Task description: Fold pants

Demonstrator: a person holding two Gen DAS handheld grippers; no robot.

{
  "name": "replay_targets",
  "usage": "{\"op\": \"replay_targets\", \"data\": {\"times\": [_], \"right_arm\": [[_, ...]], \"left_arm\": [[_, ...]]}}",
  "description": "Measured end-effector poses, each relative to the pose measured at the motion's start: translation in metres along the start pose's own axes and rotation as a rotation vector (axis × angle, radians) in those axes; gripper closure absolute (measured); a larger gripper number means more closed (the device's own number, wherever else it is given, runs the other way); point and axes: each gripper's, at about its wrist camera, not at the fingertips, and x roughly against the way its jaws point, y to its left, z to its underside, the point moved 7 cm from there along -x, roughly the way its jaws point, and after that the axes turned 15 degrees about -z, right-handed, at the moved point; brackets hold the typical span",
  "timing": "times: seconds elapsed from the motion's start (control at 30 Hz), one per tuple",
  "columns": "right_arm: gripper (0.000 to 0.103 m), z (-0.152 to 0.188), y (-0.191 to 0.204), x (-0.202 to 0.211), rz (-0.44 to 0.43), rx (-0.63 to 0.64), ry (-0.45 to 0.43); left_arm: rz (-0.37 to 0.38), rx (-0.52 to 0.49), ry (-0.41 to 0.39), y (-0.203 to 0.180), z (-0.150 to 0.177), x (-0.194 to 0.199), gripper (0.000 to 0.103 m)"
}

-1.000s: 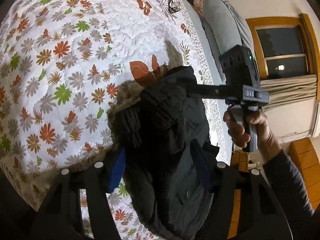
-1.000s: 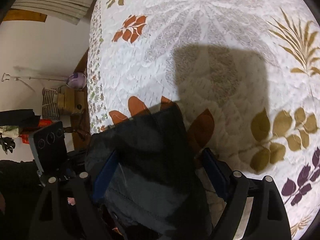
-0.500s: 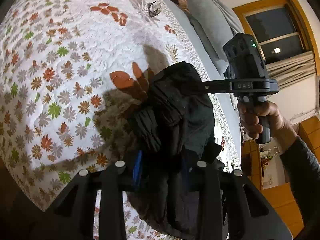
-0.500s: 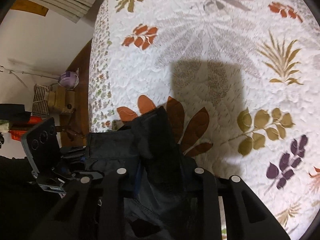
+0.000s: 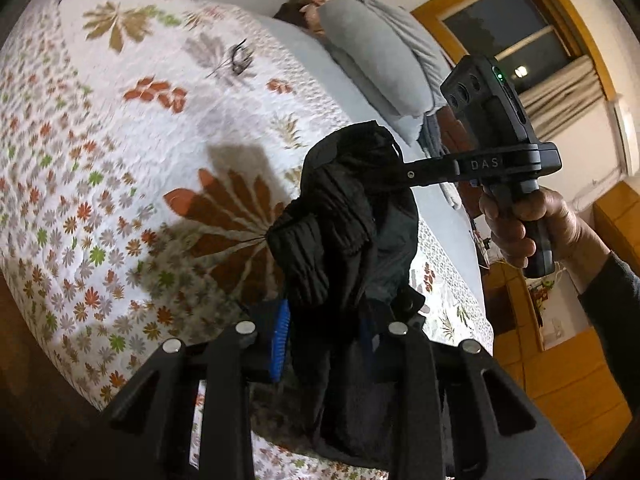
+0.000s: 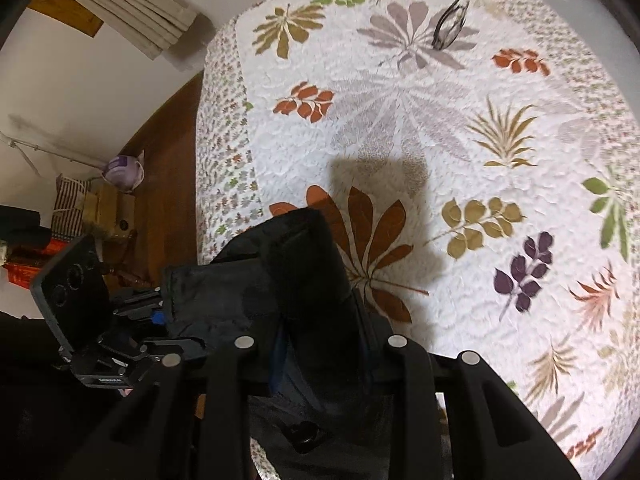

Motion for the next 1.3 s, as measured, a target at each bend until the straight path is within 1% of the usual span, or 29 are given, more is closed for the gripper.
{"op": "replay_targets", "data": {"times": [0.3,0.5,0.7,0.9,1.03,1.3], "right_arm": [[0.075,0.027,0.032,0.042,0.06,0.004,-0.076],[0.075,0.052,0.053,0.076,0.107,0.008,-0.12],[0.075,0.082,0.072,0.107,0.148,-0.001,-0.175],[0.075,0.119,0.085,0.135,0.192,-0.027,-0.252],[0.074,0.143,0.091,0.149,0.208,-0.04,-0.292],[0.074,0.186,0.099,0.17,0.229,-0.064,-0.364]], "left_arm": [[0.024,-0.087,-0.04,-0.036,0.002,0.035,0.078],[0.035,-0.178,-0.083,-0.068,0.009,0.063,0.078],[0.042,-0.264,-0.115,-0.1,0.021,0.089,0.078],[0.049,-0.34,-0.137,-0.131,0.037,0.107,0.079],[0.048,-0.405,-0.153,-0.153,0.049,0.118,0.079],[0.055,-0.501,-0.164,-0.185,0.071,0.136,0.079]]}}
